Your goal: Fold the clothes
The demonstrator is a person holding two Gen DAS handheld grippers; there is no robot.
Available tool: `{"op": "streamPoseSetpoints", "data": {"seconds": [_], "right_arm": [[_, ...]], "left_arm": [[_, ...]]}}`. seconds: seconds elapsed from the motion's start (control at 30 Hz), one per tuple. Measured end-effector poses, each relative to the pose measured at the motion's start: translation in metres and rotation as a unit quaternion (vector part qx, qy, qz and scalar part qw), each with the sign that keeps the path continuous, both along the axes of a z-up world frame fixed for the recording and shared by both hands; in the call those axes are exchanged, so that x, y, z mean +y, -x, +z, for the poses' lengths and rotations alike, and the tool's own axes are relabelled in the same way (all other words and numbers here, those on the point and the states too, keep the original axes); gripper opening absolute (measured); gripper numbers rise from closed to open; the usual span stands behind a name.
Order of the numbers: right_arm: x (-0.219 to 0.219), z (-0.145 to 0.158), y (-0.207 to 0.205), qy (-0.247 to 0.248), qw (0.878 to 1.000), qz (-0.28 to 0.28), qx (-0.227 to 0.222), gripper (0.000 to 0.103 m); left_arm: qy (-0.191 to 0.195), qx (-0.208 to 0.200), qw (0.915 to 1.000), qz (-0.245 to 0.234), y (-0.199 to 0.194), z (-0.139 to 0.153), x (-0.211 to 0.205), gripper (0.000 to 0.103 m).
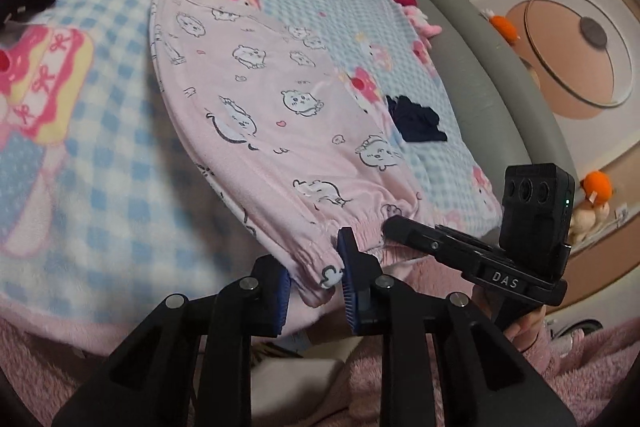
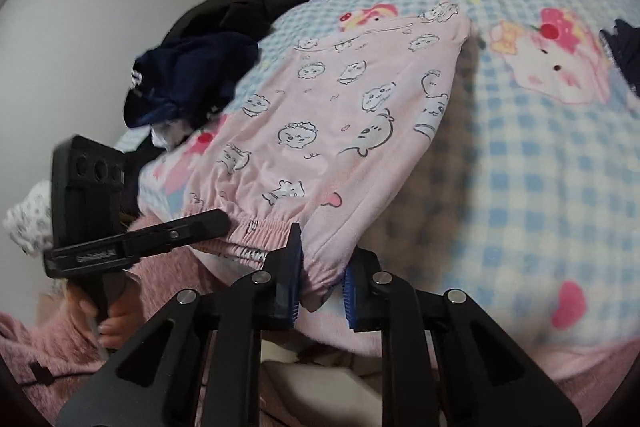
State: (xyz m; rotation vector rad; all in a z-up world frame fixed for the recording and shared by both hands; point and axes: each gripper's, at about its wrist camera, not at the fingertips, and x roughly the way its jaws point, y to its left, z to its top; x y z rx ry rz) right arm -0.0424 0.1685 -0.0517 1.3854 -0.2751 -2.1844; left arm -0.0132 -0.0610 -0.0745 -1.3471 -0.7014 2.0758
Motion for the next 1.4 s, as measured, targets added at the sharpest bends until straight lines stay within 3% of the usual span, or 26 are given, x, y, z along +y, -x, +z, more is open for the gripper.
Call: {"op": "streamPoseSetpoints", "data": {"seconds": [0.17, 0.27, 0.5, 0.63, 0.7, 0.77, 0.8, 0.87, 0.93, 1.03, 1.13, 1.2, 1.3, 1.4], "right_arm": [[0.008, 0.002, -0.029, -0.025, 0.999, 0.004, -0.02, 0.016], [0.009, 0.006, -0.036, -0.038, 0.999, 0.014, -0.019, 0.016], [-0.002, -0.001, -0.027, -0.048, 0.998, 0.024, -0.013, 0.016], [0.004, 0.004, 0.001, -0.033, 0.999, 0.018, 0.003, 0.016], [0.006, 0.009, 0.029, -0.021, 1.0, 0.012, 0.014, 0.016], [0.004, 0.012, 0.064, -0.025, 0.999, 0.011, 0.031, 0.024], [0.003, 0.013, 0.084, -0.034, 0.999, 0.006, 0.04, 0.026], [0.002, 0.012, 0.121, -0.056, 0.997, -0.016, 0.048, 0.032], [0.005, 0.015, 0.146, -0.057, 0.996, -0.041, 0.05, 0.039], [0.014, 0.019, 0.147, -0.038, 0.995, -0.065, 0.068, 0.081], [0.022, 0.003, 0.139, -0.044, 0.995, -0.072, 0.061, 0.083], [0.024, -0.023, 0.134, -0.07, 0.995, -0.064, 0.028, 0.083], [0.024, -0.058, 0.124, -0.097, 0.994, -0.052, -0.011, 0.083], [0.019, -0.081, 0.122, -0.113, 0.993, -0.042, -0.016, 0.087]], "left_arm": [[-0.008, -0.033, 0.9994, -0.011, -0.025, -0.008, -0.003, 0.023], [-0.016, -0.028, 0.9994, -0.014, -0.035, -0.006, -0.009, 0.023], [-0.027, -0.026, 0.9993, 0.002, -0.02, -0.011, -0.014, 0.023], [-0.034, 0.0, 0.9994, 0.006, 0.024, -0.004, -0.012, 0.023], [-0.021, 0.007, 0.9987, 0.045, 0.061, -0.001, -0.014, 0.024], [-0.013, 0.009, 0.9953, 0.096, 0.098, 0.003, -0.018, 0.035], [-0.018, 0.011, 0.9937, 0.11, 0.115, 0.006, -0.019, 0.051], [-0.021, 0.018, 0.991, 0.131, 0.142, 0.013, -0.023, 0.058], [-0.012, 0.033, 0.9901, 0.136, 0.152, 0.024, -0.028, 0.059], [0.018, 0.058, 0.9904, 0.124, 0.144, 0.023, -0.032, 0.069], [0.079, 0.044, 0.9911, 0.098, 0.136, -0.004, -0.035, 0.069], [0.114, 0.036, 0.9904, 0.069, 0.13, -0.023, -0.027, 0.068], [0.136, 0.027, 0.9903, 0.015, 0.124, -0.043, -0.011, 0.069], [0.191, 0.017, 0.9814, -0.007, 0.126, -0.059, 0.008, 0.069]]}}
